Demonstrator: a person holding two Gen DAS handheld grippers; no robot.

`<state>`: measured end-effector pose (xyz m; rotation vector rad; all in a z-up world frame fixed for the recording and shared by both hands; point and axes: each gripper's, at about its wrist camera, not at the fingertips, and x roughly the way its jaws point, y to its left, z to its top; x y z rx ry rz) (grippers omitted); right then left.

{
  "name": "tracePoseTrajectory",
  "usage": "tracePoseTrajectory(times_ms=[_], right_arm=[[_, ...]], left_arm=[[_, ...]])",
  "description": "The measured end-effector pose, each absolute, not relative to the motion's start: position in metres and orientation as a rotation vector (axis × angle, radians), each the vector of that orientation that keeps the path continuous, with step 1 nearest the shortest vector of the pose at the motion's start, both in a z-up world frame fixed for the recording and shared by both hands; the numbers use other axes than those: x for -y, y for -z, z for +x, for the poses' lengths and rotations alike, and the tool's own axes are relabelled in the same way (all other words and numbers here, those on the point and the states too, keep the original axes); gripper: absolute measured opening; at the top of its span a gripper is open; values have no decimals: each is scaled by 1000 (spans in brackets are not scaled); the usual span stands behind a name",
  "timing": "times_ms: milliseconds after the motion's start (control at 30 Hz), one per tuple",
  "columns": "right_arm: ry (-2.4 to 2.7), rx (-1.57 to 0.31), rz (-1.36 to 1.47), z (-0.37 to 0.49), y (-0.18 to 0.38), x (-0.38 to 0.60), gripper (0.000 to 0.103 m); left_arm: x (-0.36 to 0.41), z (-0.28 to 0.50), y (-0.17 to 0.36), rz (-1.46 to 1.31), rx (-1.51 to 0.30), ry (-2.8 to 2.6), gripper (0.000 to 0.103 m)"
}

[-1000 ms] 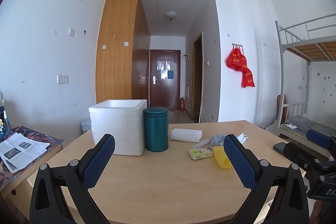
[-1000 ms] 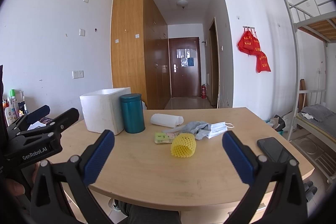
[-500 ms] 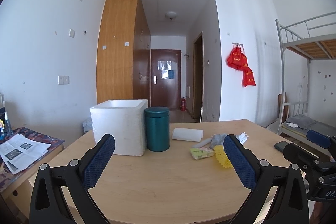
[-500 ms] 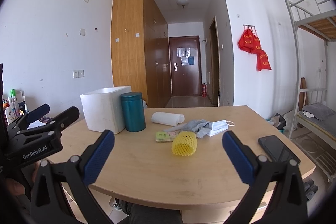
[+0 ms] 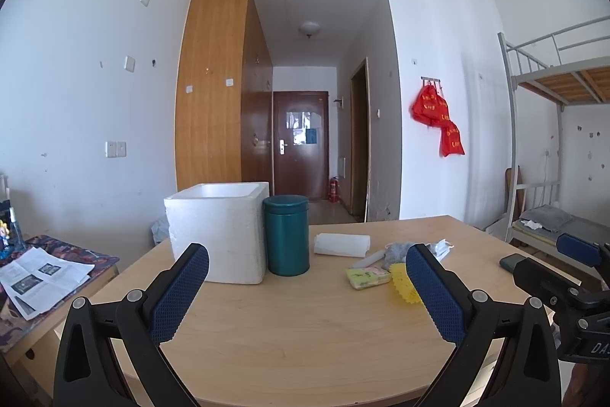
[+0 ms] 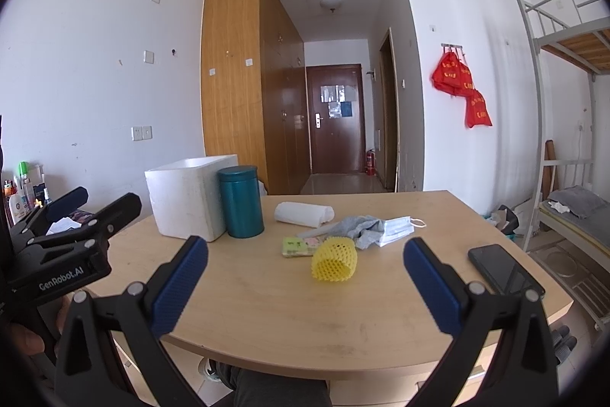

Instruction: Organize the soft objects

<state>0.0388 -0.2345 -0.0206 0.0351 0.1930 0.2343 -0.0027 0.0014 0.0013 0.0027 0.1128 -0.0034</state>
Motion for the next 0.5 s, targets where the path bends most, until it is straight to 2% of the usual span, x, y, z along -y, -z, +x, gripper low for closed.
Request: tracePoseTrajectory(times_ms=[500], right_arm=[[-231,-200,42,43,23,237,103]], left_arm=[[-1,-1,1,-1,-116,8,103]])
